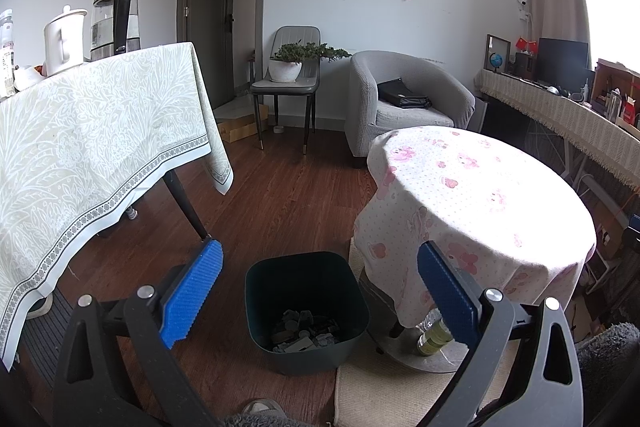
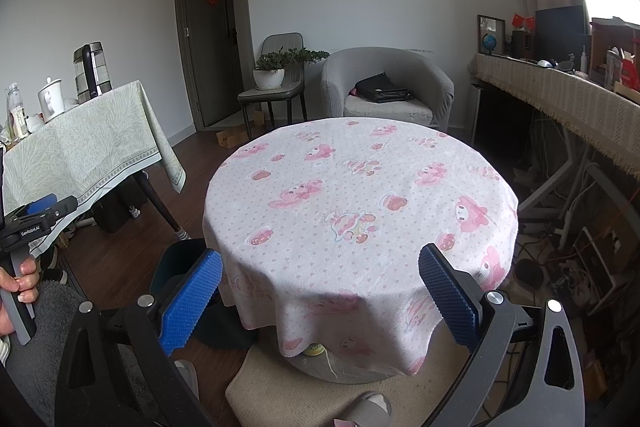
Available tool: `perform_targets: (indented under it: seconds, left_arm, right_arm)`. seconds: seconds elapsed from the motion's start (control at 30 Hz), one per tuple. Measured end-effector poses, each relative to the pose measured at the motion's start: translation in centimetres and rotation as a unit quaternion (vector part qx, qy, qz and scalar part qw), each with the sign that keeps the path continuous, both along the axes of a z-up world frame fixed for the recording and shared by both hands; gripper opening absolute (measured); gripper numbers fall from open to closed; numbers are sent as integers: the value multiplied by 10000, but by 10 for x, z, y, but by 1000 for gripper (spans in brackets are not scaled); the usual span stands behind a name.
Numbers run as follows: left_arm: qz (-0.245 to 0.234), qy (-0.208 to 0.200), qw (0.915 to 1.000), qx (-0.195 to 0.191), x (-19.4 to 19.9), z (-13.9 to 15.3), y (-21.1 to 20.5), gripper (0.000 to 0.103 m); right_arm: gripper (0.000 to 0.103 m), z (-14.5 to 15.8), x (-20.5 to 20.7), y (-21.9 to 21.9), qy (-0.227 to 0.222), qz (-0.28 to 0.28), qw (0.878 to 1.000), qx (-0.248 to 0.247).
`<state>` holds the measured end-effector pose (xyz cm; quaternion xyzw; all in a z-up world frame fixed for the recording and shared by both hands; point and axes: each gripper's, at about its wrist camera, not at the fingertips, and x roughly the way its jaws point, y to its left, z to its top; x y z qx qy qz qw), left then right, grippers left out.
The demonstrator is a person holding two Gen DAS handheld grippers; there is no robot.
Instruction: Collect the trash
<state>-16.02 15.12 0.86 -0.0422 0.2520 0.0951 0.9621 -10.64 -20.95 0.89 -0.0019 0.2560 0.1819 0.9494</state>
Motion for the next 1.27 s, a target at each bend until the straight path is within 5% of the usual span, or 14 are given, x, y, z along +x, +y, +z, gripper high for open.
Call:
perform_targets:
  seconds: [1.27]
  left_arm:
    - [40,23,10000,-77,0,-1,6,100]
  right_arm:
    - [100,-4,-1,0,36,10,10000,-6]
